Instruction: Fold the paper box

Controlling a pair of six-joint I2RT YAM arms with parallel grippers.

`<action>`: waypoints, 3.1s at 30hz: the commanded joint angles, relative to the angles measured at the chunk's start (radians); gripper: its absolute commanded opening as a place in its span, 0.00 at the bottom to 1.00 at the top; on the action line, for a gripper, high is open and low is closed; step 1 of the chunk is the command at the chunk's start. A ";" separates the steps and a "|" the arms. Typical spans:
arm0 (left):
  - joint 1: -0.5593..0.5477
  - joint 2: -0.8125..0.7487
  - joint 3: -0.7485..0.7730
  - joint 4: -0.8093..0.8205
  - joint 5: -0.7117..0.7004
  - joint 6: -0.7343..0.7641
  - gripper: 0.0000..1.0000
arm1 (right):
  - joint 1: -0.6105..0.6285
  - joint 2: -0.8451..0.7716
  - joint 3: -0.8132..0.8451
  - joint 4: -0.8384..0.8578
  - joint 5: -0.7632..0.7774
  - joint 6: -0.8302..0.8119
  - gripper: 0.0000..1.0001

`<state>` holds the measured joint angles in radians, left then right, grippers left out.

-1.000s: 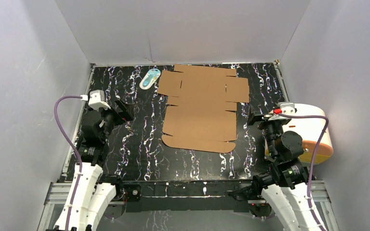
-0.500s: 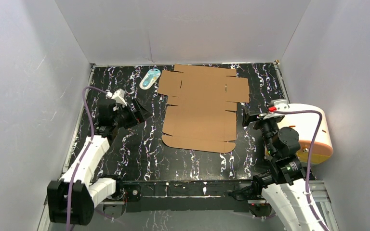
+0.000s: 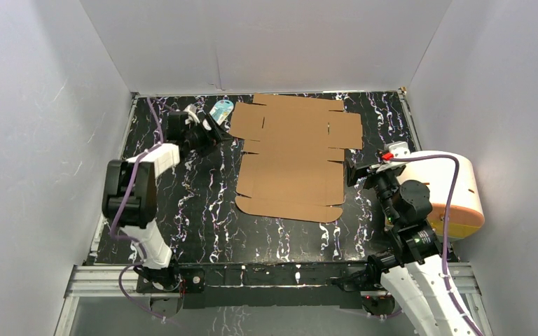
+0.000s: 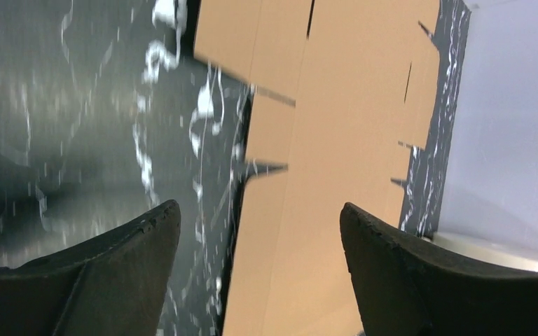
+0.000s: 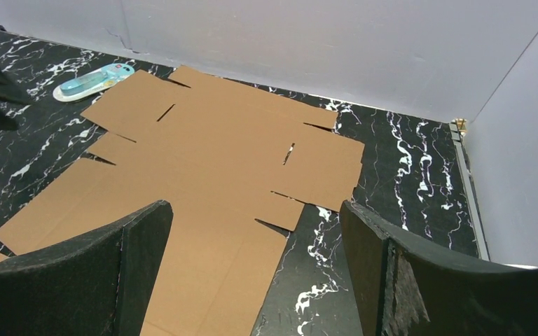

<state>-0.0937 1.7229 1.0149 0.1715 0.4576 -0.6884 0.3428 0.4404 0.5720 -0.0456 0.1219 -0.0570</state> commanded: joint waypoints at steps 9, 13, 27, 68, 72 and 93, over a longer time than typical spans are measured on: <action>0.009 0.470 0.529 -0.103 0.065 0.159 0.59 | 0.018 0.018 0.020 0.058 -0.042 -0.028 0.98; 0.009 0.549 0.625 -0.132 0.073 0.186 0.53 | 0.020 0.027 0.021 0.057 -0.045 -0.033 0.99; 0.009 0.543 0.592 -0.106 0.216 0.208 0.07 | 0.023 0.037 0.025 0.055 -0.054 -0.039 0.99; 0.051 -0.379 -0.172 -0.598 -0.199 0.330 0.00 | 0.051 0.550 0.129 0.096 -0.355 0.147 0.99; 0.061 -0.373 -0.160 -0.599 -0.238 0.322 0.07 | 0.078 0.665 0.137 0.144 -0.346 0.169 0.99; 0.127 -0.078 0.188 -0.448 -0.080 0.188 0.65 | 0.097 0.953 0.123 0.352 -0.272 0.266 0.99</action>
<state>0.0250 1.5166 1.1141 -0.3187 0.2726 -0.4480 0.4389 1.3693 0.6788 0.2111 -0.1596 0.1925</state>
